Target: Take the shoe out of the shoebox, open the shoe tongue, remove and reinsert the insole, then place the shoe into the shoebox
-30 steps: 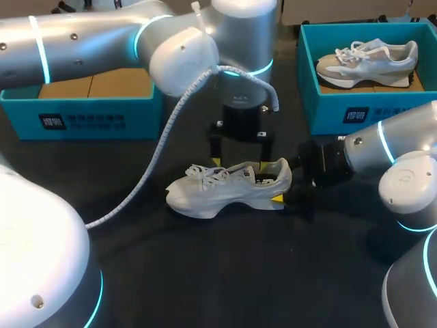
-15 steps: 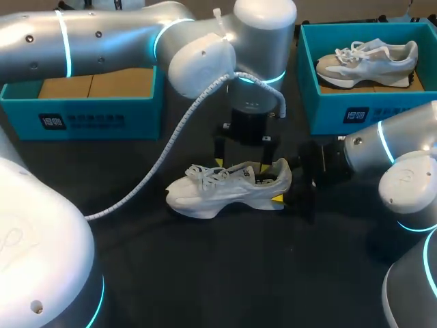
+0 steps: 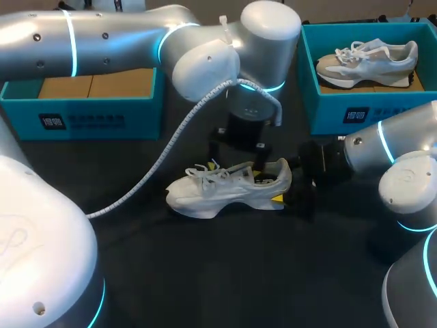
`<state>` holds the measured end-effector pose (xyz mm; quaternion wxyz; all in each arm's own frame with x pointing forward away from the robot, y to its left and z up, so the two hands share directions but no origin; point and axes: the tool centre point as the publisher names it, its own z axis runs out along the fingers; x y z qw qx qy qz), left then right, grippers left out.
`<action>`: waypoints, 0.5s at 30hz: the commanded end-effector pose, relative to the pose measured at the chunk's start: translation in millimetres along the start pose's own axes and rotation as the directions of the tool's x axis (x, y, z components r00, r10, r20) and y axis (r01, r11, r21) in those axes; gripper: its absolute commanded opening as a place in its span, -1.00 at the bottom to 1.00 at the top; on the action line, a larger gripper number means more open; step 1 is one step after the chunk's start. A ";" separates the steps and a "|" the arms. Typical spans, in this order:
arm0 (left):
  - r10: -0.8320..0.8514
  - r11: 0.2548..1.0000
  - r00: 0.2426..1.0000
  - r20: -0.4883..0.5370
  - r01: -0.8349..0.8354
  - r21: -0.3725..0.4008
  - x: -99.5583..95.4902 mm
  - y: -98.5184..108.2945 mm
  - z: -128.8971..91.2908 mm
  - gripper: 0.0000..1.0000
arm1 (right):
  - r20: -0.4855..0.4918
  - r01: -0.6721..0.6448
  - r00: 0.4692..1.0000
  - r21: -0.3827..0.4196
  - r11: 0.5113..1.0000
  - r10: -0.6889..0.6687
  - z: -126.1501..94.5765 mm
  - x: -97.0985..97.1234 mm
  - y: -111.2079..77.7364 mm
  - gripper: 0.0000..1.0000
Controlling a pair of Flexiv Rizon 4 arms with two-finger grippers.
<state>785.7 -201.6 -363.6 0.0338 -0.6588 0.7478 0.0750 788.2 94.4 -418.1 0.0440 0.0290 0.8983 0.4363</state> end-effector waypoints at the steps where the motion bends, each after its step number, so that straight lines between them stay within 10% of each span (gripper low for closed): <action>1: -0.003 1.000 1.000 0.012 0.003 -0.011 -9.5 1.4 -3.5 1.00 | 0.003 0.000 1.000 0.005 1.000 0.000 6.3 -1.3 0.1 -1.00; 15: -0.016 0.997 1.000 -0.026 0.014 -0.070 -38.5 8.0 -30.4 1.00 | 0.003 0.000 1.000 0.005 1.000 0.000 6.3 -1.3 0.1 -1.00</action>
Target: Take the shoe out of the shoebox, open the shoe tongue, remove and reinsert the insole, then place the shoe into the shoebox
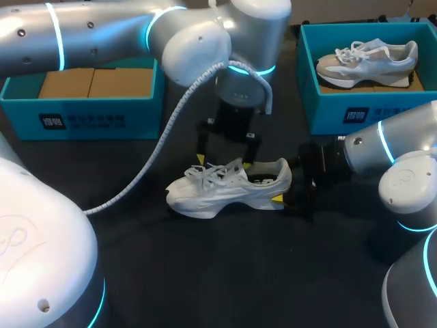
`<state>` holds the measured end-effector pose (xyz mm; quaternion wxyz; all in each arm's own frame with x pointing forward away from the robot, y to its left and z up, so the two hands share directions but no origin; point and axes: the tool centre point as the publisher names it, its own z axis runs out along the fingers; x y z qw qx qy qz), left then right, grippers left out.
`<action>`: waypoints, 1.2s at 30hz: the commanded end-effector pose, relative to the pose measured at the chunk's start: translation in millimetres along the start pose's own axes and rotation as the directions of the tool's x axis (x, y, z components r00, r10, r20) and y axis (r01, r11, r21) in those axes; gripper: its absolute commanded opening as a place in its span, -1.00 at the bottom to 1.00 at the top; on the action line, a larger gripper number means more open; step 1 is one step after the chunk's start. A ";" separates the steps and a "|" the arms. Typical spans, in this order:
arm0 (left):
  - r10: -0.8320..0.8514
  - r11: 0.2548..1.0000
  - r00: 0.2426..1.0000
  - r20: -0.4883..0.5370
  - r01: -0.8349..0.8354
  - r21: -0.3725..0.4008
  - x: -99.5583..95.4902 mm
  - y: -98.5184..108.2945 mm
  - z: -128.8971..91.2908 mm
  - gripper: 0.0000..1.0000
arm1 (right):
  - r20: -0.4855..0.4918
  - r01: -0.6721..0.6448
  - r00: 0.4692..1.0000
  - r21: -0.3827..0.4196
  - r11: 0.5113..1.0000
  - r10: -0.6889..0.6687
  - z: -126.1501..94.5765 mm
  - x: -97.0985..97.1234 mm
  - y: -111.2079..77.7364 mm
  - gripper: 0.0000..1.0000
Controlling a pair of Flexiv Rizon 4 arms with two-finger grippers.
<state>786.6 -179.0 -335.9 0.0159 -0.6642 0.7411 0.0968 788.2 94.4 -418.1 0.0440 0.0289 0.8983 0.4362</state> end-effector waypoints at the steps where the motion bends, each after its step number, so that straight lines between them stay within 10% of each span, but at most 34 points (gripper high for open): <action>1: 0.005 0.999 0.999 -0.036 -0.006 -0.035 -13.6 6.1 -6.7 1.00 | 0.003 0.000 1.000 0.005 1.000 0.000 6.3 -1.3 0.0 -1.00; 8: 0.013 0.994 0.997 -0.082 -0.022 -0.108 -18.3 15.1 -8.5 1.00 | 0.003 0.000 1.000 0.005 1.000 0.000 6.3 -1.3 0.0 -1.00; 13: 0.033 0.987 0.995 -0.095 -0.047 -0.154 -17.9 24.1 -7.9 0.00 | 0.003 0.000 1.000 0.005 1.000 0.000 6.3 -1.3 0.0 -1.00; 24: 0.066 0.972 0.989 -0.130 -0.093 -0.216 -20.8 37.0 -11.2 -0.48 | 0.003 0.000 1.000 0.005 1.000 0.000 6.3 -1.3 0.0 -1.00; 31: 0.082 0.969 0.986 -0.147 -0.113 -0.218 -18.4 39.1 -20.3 -0.60 | 0.003 0.000 1.000 0.005 1.000 0.000 6.3 -1.3 0.0 -1.00; 36: 0.095 0.968 0.984 -0.150 -0.126 -0.217 -15.7 39.6 -23.5 -0.33 | 0.003 0.000 1.000 0.005 1.000 0.000 6.3 -1.3 0.0 -1.00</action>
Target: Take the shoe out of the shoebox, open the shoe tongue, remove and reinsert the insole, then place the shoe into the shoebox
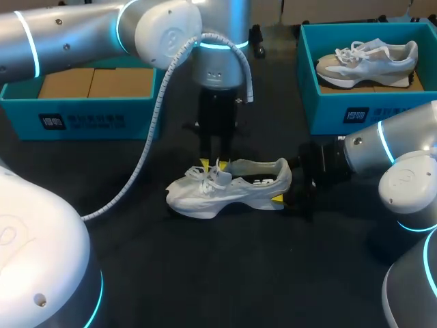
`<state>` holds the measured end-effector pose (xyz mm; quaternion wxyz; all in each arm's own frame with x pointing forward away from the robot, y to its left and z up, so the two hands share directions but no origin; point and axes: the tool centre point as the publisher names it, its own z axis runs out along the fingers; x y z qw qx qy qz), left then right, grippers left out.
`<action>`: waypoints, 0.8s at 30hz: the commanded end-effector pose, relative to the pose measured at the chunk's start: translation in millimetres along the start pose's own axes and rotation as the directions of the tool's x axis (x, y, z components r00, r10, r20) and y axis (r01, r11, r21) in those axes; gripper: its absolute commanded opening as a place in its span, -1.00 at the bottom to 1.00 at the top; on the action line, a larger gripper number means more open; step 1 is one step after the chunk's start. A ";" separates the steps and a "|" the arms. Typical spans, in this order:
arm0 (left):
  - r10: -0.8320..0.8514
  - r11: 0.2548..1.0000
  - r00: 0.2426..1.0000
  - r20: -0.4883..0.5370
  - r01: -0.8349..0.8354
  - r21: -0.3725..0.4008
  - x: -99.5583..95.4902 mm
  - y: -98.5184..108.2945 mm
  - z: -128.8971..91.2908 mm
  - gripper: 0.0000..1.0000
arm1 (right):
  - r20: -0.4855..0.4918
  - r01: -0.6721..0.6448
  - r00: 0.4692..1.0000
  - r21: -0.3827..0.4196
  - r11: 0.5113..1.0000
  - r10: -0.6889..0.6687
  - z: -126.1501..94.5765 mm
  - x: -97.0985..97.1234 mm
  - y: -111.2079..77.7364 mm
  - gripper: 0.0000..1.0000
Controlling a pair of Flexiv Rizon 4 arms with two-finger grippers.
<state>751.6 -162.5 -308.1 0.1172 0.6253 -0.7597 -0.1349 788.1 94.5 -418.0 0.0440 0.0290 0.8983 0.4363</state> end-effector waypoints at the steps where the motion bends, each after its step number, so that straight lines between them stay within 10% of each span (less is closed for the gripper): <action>1: 0.004 1.000 1.000 0.002 -0.004 0.002 2.1 0.0 -2.5 -0.33 | 0.003 0.000 1.000 0.005 1.000 0.000 6.3 -1.4 0.0 -1.00; 4: 0.007 1.000 1.000 0.004 -0.007 0.006 4.8 -1.5 -3.2 -0.91 | 0.003 0.000 1.000 0.005 1.000 0.000 6.3 -1.4 0.0 -1.00; 24: 0.048 0.994 0.996 0.079 -0.055 0.092 23.5 -13.0 -7.6 -0.36 | 0.003 0.000 1.000 0.005 1.000 0.000 6.3 -1.4 0.0 -1.00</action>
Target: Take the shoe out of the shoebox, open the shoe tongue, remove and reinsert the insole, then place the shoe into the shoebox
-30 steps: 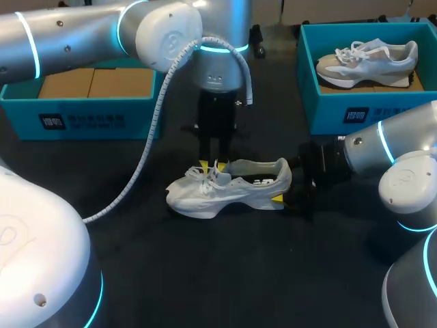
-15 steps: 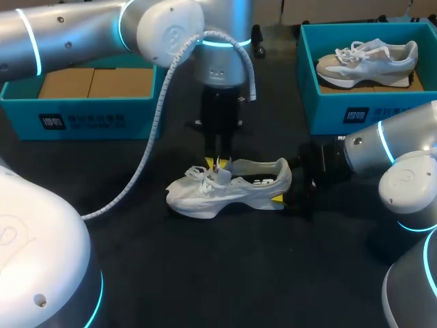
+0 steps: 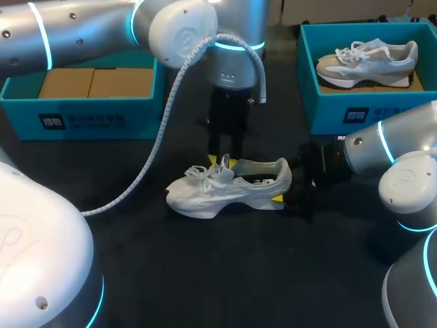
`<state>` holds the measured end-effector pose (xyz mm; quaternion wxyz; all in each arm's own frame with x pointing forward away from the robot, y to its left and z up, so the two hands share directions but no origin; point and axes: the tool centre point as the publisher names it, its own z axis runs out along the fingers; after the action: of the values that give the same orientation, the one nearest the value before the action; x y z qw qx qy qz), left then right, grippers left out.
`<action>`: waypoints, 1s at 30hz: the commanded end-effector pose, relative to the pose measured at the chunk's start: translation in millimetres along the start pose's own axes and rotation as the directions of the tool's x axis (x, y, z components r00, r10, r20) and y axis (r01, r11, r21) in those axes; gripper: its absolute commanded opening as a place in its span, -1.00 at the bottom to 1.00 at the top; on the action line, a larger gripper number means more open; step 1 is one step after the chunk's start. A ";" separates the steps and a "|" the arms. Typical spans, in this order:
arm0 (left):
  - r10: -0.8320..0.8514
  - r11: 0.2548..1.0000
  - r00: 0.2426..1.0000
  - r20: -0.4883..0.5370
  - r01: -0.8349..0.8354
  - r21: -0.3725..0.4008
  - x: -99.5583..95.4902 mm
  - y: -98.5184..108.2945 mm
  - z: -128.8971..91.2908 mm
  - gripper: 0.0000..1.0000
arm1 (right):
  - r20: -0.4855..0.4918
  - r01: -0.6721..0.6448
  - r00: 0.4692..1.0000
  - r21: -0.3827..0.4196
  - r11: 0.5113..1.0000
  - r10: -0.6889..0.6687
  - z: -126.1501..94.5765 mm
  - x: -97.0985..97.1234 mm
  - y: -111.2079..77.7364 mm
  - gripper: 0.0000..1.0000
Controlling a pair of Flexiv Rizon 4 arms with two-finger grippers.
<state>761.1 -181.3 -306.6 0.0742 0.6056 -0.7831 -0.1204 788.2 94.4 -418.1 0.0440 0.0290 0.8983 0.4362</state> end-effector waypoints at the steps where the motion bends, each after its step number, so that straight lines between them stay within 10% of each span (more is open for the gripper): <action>1: 0.000 1.000 1.000 0.022 -0.001 0.023 7.2 -3.2 -2.9 -0.35 | 0.003 0.000 1.000 0.005 1.000 0.000 6.3 -1.3 0.0 -1.00; 11: 0.005 0.998 0.999 0.039 -0.007 0.067 10.6 -11.8 -2.6 -0.48 | 0.003 0.000 1.000 0.005 1.000 0.000 6.3 -1.3 0.0 -1.00; 13: 0.014 0.998 0.999 0.035 -0.016 0.063 10.0 -10.3 -2.5 -1.00 | 0.003 0.000 1.000 0.005 1.000 0.000 6.3 -1.3 0.0 -1.00; 30: 0.019 1.000 0.998 -0.052 -0.019 0.009 -30.1 -7.0 -19.1 -1.00 | 0.003 0.000 1.000 0.005 1.000 0.000 6.3 -1.3 0.0 -1.00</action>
<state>778.7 -166.4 -293.1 0.0846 0.6009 -0.7874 -0.1086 788.2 94.4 -418.1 0.0440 0.0290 0.8983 0.4362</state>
